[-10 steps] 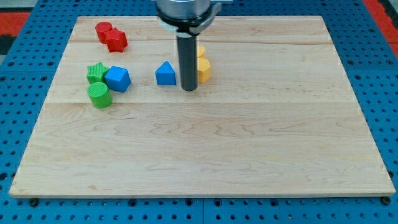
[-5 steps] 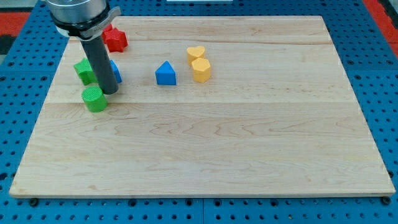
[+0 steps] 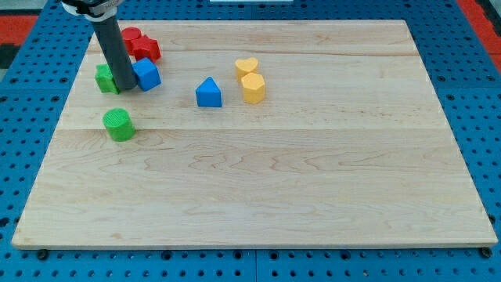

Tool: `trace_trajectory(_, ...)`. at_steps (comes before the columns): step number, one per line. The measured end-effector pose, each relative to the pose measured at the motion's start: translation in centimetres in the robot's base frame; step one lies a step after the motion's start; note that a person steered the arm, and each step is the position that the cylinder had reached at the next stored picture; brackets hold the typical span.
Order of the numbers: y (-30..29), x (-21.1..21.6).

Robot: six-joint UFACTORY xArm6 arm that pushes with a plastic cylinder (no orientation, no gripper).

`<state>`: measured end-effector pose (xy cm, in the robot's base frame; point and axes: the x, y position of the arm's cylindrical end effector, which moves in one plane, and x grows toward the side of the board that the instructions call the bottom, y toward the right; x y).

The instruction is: Push the blue cube to the left of yellow heart

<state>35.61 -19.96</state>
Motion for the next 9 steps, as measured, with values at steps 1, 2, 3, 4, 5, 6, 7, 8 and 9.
trace_trajectory(1, -3.1, -0.8)
trace_trajectory(2, -2.5, -3.5)
trace_trajectory(3, -0.9, -3.3)
trace_trajectory(4, 1.5, -0.3)
trace_trajectory(5, 4.2, 0.9)
trace_trajectory(6, 6.1, -0.1)
trace_trajectory(7, 5.6, -2.4)
trace_trajectory(8, 7.9, -2.5)
trace_trajectory(9, 11.3, -1.0)
